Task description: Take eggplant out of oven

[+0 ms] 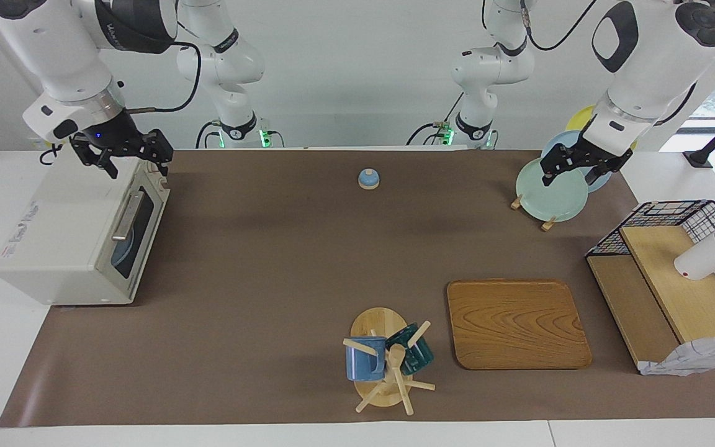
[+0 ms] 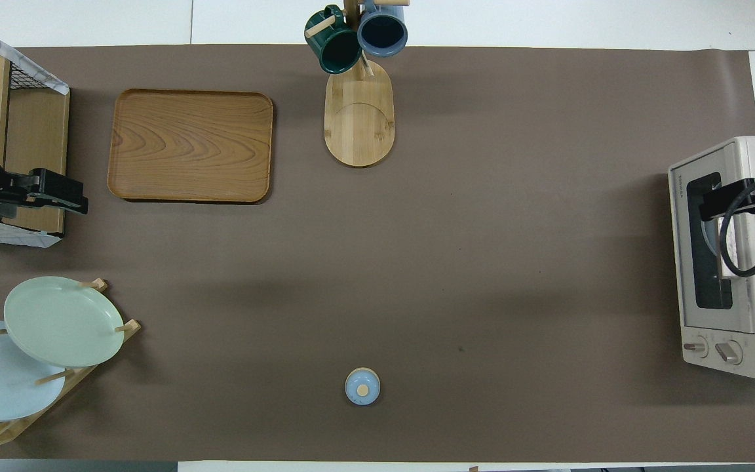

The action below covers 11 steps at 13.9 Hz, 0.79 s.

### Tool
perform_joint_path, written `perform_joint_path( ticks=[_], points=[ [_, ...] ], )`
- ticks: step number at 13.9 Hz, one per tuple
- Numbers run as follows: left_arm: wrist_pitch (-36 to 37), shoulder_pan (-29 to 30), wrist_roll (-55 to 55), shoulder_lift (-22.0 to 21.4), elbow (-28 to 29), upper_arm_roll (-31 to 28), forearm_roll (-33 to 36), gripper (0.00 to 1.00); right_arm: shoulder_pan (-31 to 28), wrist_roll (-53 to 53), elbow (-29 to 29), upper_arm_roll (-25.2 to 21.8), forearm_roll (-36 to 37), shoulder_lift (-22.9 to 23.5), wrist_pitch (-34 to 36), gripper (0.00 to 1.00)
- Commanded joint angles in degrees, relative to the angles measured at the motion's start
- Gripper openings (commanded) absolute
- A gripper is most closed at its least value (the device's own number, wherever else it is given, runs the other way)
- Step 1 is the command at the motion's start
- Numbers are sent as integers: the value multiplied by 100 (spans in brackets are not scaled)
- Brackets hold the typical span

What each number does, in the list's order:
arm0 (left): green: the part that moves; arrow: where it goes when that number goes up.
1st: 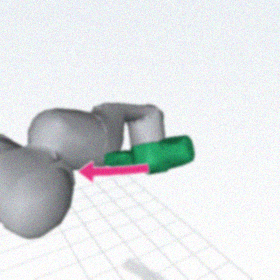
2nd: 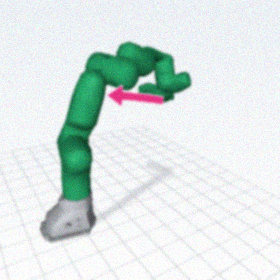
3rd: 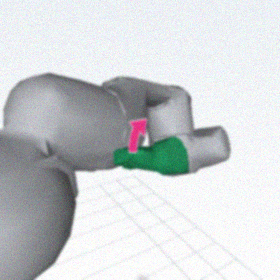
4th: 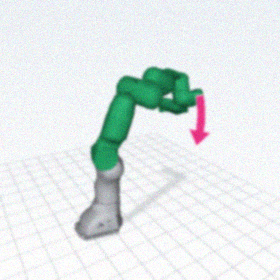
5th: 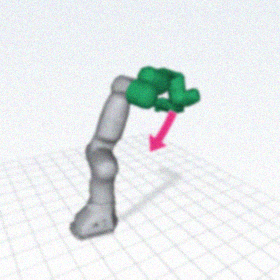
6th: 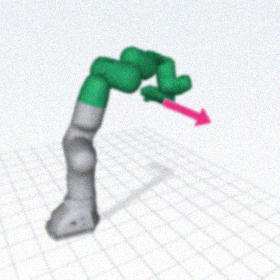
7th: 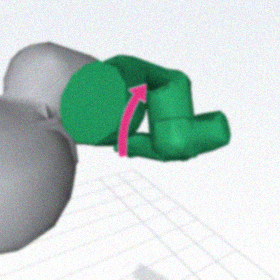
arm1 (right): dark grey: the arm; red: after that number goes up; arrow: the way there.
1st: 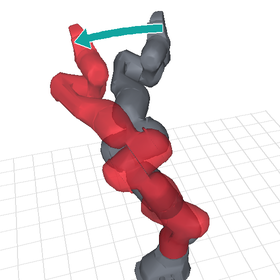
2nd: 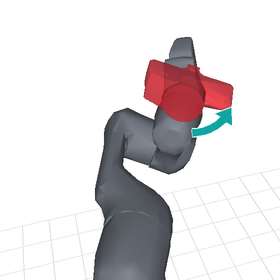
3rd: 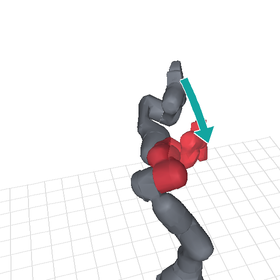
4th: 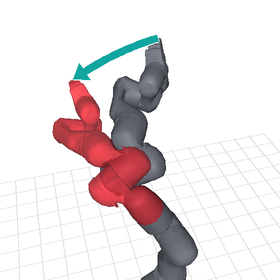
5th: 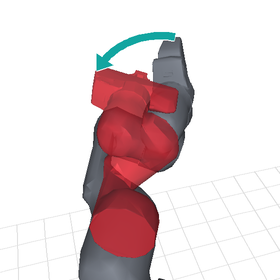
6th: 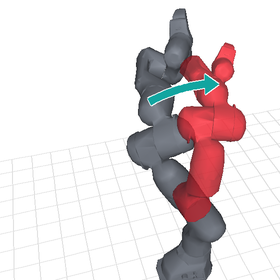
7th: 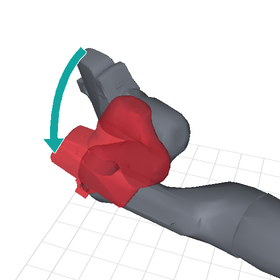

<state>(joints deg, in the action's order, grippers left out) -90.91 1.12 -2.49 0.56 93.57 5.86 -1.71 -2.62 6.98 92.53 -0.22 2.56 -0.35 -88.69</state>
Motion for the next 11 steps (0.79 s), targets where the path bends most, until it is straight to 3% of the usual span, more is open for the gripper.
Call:
perform_joint_path(
  ticks=[1, 9, 10, 11],
  points=[
    [-93, 55, 47, -136, 135, 29, 48, 100, -54, 128, -7, 31, -151, -45, 45, 100],
    [-93, 55, 47, -136, 135, 29, 57, 100, -98, 111, 80, 49, -177, -80, -52, 100],
    [-93, 55, 47, -136, 135, 29, 57, 100, -90, 111, 203, 40, -194, -123, -104, 66],
    [-93, 55, 47, -136, 144, 29, 57, 100, -63, 67, 360, 40, -186, -211, -288, 16]
  ],
)
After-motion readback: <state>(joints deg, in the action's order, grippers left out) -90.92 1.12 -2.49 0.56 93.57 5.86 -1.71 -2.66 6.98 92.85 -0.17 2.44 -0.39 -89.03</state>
